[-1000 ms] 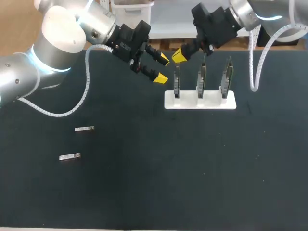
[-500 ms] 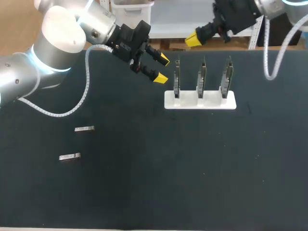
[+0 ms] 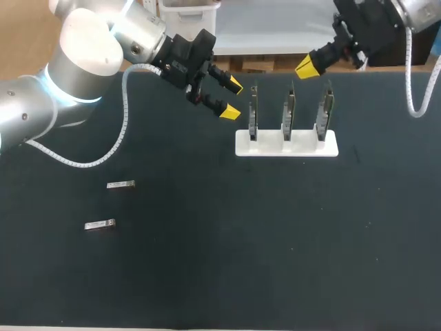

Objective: Pick up the optical module with the left hand, and insert it into the network port with the right hand.

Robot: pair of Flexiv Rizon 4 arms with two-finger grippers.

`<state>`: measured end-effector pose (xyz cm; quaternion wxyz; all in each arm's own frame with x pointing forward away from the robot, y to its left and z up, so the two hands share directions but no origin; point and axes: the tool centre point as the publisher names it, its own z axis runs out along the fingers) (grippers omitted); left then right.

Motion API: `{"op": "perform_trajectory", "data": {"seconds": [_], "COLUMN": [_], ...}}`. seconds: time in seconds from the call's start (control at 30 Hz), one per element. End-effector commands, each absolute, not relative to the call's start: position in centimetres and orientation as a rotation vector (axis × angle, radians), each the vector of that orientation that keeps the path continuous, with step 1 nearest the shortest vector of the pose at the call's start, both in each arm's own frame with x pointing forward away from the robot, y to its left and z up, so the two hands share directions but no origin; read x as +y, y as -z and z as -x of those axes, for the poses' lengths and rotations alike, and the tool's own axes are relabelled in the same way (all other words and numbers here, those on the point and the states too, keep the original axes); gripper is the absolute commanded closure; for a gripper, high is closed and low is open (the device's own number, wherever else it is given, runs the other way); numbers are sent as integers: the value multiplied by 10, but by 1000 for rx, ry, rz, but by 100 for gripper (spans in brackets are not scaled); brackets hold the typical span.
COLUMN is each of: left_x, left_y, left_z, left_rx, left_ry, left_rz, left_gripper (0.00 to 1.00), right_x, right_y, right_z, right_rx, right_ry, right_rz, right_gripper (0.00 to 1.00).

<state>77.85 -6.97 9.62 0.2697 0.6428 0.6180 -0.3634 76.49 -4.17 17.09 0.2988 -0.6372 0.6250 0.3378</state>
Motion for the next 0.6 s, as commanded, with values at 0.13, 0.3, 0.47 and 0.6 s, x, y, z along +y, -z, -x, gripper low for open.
{"op": "perform_trajectory", "data": {"seconds": [0.13, 0.3, 0.47, 0.6], "left_x": [-70, -70, -70, -70], "left_y": [-97, -97, -97, -97], "left_z": [-780, -780, -780, -780], "left_rx": [1670, 1670, 1670, 1670], "left_ry": [980, 980, 980, 980], "left_rz": [-1737, -1737, -1737, -1737], "left_gripper": [0, 0, 0, 0], "right_x": [-51, -55, -57, -59], "right_y": [-158, -153, -149, -147], "right_z": [-765, -762, -761, -761], "right_rx": [1665, 1648, 1654, 1658], "right_ry": [-928, -954, -951, -943], "right_rz": [1690, 1689, 1682, 1663], "right_gripper": [100, 100, 100, 100]}}
